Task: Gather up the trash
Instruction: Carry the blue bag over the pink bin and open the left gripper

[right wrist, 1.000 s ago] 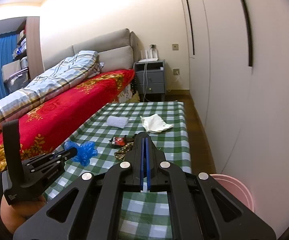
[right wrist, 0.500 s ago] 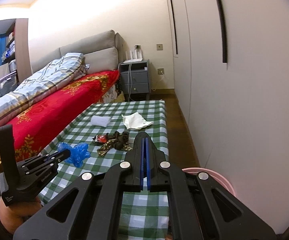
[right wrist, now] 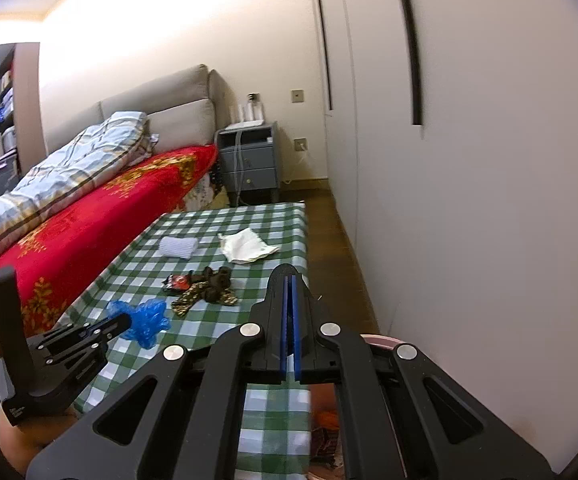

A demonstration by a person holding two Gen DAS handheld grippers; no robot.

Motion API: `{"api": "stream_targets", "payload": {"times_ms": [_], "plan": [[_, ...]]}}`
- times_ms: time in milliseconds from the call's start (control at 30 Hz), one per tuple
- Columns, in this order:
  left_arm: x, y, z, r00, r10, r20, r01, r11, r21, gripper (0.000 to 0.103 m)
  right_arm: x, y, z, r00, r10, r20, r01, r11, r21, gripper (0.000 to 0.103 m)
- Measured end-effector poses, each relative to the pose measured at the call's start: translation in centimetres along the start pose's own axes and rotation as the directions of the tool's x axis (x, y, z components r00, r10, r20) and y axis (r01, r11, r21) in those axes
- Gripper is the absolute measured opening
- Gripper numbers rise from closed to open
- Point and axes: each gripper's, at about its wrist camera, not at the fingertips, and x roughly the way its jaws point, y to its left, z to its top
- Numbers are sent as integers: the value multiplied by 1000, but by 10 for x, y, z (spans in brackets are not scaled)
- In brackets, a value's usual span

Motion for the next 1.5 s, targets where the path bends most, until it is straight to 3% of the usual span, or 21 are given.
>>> {"api": "stream_targets", "payload": {"times_ms": [367,733,1200,1400,1467,1500], "plan": [[7,-24,-2,999,-49,-7,49,999,23,2,-8,-36,0,997,-77,-15,78,996,52,2],[27,-71,-5,989,-144,-39,147,987,64,2,-9,-60,-2,991,-134,-30,136,985,103,2],[74,-123,-17,969,-220,-115,230,970,83,2,23,-75,-6,969,-223,-105,235,964,121,2],[96,-138,-27,948,-267,-173,282,957,69,2,33,-80,-9,961,-245,-127,261,957,129,5],[104,-144,-32,926,-306,-221,327,943,63,3,38,-81,-9,954,-264,-144,282,951,127,9],[107,-145,-34,917,-318,-239,341,938,63,6,41,-82,-10,952,-265,-155,285,950,127,16]]}}
